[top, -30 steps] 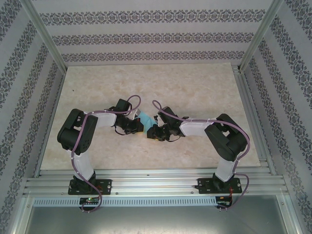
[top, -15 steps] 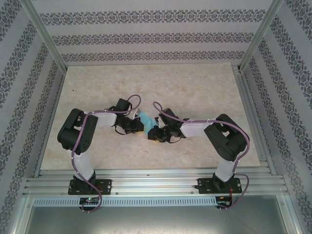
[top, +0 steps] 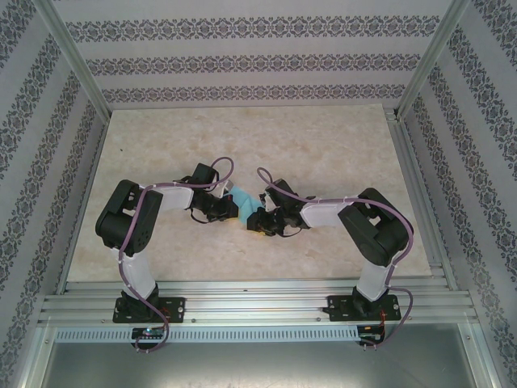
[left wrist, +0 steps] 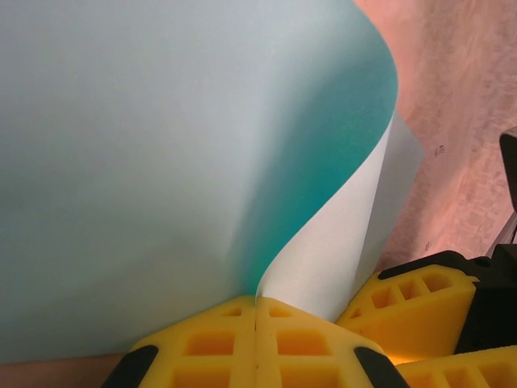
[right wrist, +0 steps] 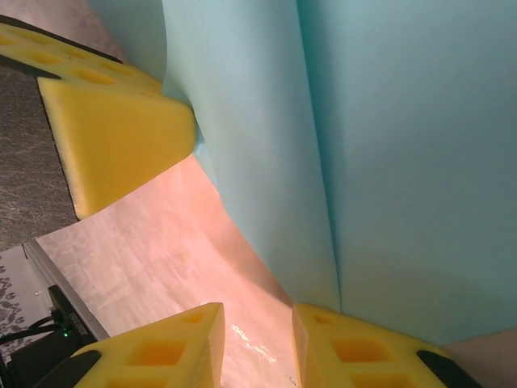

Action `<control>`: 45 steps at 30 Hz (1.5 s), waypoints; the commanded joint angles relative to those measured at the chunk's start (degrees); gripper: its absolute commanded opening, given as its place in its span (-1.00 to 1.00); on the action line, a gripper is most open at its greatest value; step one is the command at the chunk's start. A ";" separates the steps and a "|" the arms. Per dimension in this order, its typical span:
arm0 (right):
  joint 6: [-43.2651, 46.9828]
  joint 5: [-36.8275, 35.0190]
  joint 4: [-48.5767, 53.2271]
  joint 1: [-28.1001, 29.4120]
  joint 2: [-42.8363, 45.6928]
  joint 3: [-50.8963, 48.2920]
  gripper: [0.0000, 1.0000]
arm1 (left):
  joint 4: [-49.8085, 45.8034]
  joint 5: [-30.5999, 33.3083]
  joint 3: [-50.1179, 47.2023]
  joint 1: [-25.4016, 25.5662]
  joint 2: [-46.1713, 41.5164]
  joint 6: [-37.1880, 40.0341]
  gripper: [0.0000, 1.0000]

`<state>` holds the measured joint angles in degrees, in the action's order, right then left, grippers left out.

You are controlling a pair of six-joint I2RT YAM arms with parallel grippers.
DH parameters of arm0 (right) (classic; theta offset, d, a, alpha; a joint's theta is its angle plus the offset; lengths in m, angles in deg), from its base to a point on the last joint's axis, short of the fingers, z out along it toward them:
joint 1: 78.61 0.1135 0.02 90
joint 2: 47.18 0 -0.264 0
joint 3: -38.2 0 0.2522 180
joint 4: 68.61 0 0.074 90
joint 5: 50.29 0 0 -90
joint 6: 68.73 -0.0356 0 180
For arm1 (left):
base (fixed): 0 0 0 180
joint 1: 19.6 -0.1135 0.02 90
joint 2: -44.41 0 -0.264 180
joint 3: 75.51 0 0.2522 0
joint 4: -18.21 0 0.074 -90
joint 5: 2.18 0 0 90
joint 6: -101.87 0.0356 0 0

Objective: Fold a paper plane with a square sheet of paper (fold left side to right side)

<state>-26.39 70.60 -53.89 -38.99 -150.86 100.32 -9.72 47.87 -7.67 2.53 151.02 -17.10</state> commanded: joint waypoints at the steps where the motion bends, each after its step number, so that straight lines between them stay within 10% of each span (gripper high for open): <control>1: -1.18 -1.96 2.30 -0.38 -3.08 -1.71 -0.42 | 0.73 1.52 1.64 -0.85 0.93 -0.13 -0.98; 11: -0.98 -3.53 7.79 -0.03 -5.13 -0.37 -0.42 | -2.61 2.61 2.01 -2.62 -0.84 1.95 -0.86; 19: -2.42 -4.26 8.63 -0.02 -6.36 -0.54 -0.43 | -6.18 3.07 2.52 -6.01 -4.67 4.02 -0.34; 32: -2.25 -4.55 8.79 -0.20 -6.43 -0.20 -0.43 | -4.83 -4.37 3.31 -3.18 -11.86 1.40 -0.33; 45: -2.00 -4.62 9.13 -0.23 -6.45 -0.19 -0.43 | -0.70 -6.82 7.66 3.71 -1.51 -1.01 -0.44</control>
<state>-28.20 71.52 -51.82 -39.01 -152.37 102.28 -12.54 41.36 -2.05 5.35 148.00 -17.34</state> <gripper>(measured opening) 0.282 0.284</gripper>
